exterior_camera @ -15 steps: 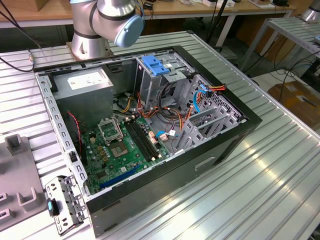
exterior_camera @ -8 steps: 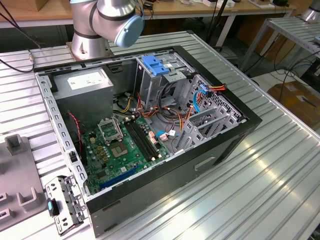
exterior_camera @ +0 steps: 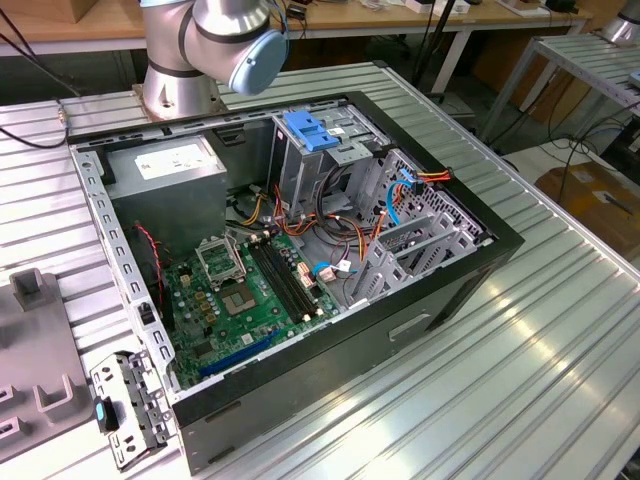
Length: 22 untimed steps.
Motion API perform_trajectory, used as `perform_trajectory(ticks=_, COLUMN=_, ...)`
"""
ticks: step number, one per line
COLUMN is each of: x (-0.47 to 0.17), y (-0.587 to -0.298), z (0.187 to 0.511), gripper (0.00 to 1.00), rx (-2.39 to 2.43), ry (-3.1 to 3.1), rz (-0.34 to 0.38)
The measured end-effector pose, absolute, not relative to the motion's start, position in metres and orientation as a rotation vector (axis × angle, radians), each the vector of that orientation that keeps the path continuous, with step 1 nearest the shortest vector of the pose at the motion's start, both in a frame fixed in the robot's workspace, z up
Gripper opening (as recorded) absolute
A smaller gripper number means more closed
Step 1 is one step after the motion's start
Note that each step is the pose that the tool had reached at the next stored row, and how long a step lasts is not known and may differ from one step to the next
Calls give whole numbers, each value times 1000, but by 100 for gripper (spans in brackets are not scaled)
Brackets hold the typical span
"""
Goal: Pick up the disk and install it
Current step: 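Pick up the disk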
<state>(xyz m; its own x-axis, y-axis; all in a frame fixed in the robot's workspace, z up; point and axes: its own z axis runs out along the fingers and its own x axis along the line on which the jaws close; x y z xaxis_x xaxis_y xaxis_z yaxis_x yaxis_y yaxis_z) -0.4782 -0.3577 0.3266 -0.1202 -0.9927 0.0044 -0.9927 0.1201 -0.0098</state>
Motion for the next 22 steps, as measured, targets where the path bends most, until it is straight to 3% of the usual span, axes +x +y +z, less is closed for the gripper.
perform_trajectory(ticks=22, x=-476, y=-356, z=295, gripper=60, rx=-2164, ry=2269, rz=-18)
